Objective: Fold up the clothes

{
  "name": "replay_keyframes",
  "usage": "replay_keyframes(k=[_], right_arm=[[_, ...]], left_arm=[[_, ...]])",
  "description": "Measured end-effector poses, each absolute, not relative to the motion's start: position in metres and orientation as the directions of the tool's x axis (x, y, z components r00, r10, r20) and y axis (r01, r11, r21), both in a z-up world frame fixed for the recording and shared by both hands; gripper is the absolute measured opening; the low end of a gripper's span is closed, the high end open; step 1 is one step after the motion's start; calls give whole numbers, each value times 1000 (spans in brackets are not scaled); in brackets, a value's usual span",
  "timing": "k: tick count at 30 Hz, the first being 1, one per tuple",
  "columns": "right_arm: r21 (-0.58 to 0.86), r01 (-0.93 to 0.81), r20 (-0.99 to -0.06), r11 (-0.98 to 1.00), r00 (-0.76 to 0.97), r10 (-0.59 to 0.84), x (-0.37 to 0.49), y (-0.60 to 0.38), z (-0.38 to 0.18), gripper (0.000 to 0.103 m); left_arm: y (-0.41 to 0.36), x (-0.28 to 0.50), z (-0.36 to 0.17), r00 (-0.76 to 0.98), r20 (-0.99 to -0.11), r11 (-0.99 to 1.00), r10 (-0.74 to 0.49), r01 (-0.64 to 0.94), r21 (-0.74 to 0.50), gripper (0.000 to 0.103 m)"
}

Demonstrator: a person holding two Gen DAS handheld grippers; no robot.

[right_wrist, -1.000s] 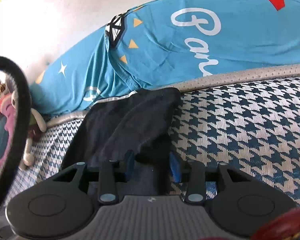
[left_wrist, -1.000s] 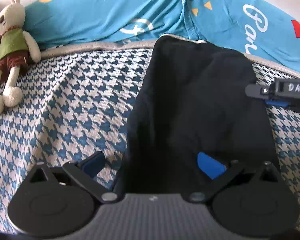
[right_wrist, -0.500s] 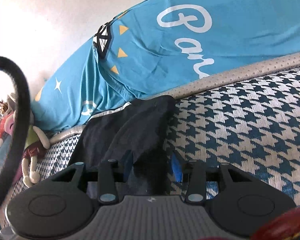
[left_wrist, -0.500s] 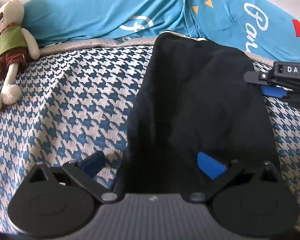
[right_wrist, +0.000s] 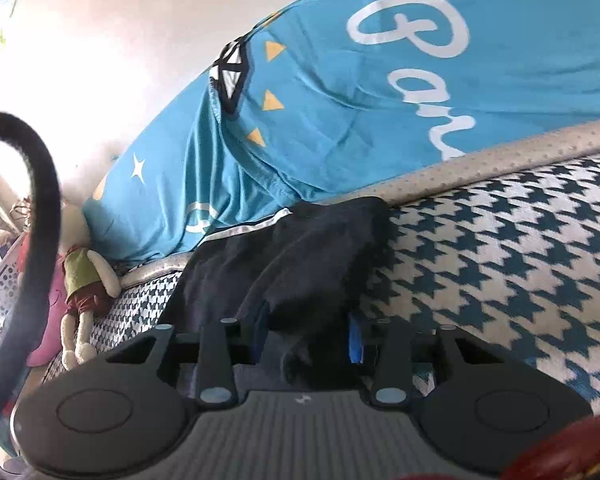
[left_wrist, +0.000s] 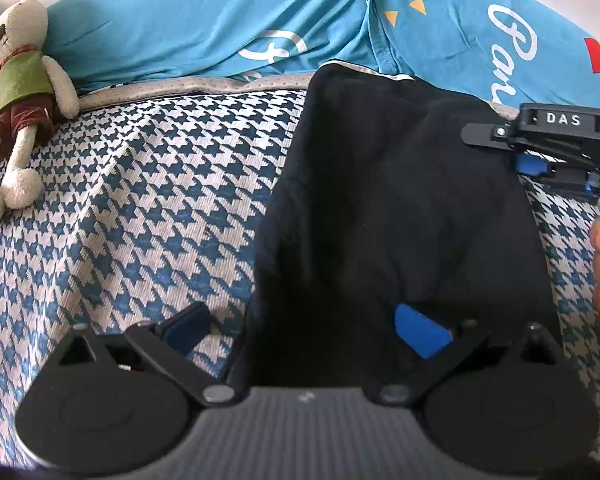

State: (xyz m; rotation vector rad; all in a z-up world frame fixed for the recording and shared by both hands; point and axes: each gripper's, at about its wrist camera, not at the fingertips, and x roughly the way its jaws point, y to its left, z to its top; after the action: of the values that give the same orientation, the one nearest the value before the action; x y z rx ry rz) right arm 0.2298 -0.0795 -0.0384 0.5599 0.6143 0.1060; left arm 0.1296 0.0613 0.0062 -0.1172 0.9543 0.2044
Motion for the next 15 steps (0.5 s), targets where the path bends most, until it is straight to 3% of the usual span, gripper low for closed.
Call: replay_keyframes(k=[13, 14, 15], right_arm=[[582, 27, -473, 813, 824, 311, 244, -82, -44, 32], [582, 31, -472, 813, 826, 306, 244, -81, -44, 30], [572, 38, -476, 819, 829, 294, 244, -79, -43, 20]], left_arm=[[61, 128, 6, 565, -817, 978, 116, -209, -5, 103], [61, 128, 6, 565, -817, 978, 115, -208, -6, 103], [61, 128, 6, 565, -817, 978, 115, -207, -6, 103]])
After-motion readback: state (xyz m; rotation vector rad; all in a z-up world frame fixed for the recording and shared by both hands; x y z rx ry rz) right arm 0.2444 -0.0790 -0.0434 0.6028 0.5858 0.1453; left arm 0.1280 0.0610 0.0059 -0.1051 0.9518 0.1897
